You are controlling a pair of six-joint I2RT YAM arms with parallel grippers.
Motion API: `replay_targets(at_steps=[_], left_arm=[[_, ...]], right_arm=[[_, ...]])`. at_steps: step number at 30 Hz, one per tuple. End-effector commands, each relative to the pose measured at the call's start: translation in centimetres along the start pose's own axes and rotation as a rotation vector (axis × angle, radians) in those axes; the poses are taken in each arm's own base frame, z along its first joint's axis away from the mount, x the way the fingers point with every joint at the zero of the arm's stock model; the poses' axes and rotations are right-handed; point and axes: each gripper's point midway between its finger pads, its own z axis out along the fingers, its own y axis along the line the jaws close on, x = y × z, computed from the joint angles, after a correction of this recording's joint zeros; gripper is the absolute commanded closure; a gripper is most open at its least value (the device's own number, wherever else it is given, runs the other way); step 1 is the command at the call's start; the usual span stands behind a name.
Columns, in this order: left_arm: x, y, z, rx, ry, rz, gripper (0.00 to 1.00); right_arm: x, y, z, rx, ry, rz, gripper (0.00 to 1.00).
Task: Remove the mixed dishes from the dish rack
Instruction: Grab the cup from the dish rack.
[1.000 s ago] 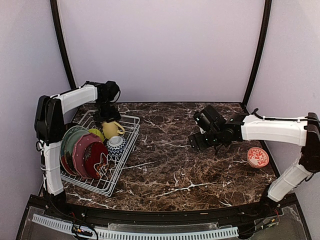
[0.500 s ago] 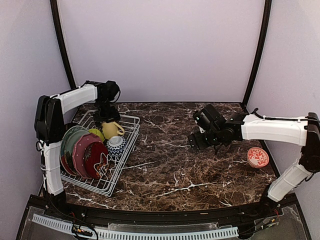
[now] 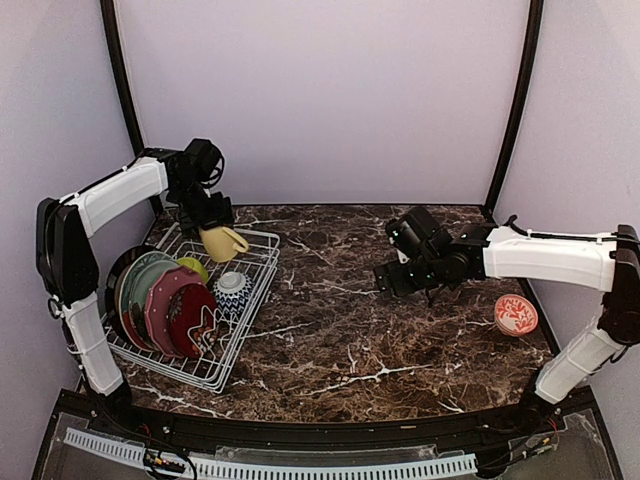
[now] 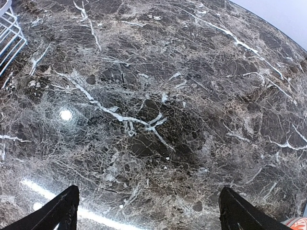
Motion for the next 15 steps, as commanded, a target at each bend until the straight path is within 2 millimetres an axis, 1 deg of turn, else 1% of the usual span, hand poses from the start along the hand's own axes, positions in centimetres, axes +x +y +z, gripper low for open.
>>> replay_targets(at_steps=[1,2,3,7,9,10,11,12,13,14,15], left_arm=[[-0.4,-1.4,-4.1,0.129,-0.057,0.067,0.62],[-0.3,-1.5,-4.7,0.146,-0.063,0.074,0.63],[0.0,-2.1,-5.1,0.188,-0.052,0.086,0.63],[0.4,-3.6,-7.2,0.298,-0.055,0.133,0.66],[0.4,-4.5,-9.2,0.379,-0.085,0.163,0.67],[0.4,-4.9,-9.5,0.409,-0.097,0.175,0.67],[0.5,-5.5,-10.7,0.459,-0.110,0.200,0.67],[0.4,-5.9,-11.1,0.492,-0.127,0.213,0.68],[0.7,-6.4,-12.6,0.546,-0.145,0.238,0.68],[0.6,-6.9,-12.9,0.580,-0.167,0.253,0.69],[1.2,-7.1,-13.6,0.627,-0.167,0.268,0.69]], right_arm=[[-1.5,0.6,-0.5,-0.035,-0.031,0.043,0.01],[-1.7,0.8,-0.5,-0.047,-0.035,0.043,0.01],[-1.9,1.0,-0.5,-0.056,-0.040,0.045,0.01],[-2.7,1.8,-0.6,-0.088,-0.046,0.051,0.01],[-2.9,2.1,-0.7,-0.105,-0.047,0.058,0.01],[-3.0,2.3,-0.8,-0.116,-0.048,0.064,0.01],[-3.2,2.5,-0.9,-0.129,-0.051,0.069,0.01],[-3.5,2.9,-1.1,-0.147,-0.057,0.073,0.01],[-4.0,3.4,-1.2,-0.174,-0.065,0.080,0.01],[-4.6,4.0,-1.3,-0.203,-0.068,0.085,0.01],[-5.3,4.8,-1.6,-0.246,-0.071,0.095,0.01]])
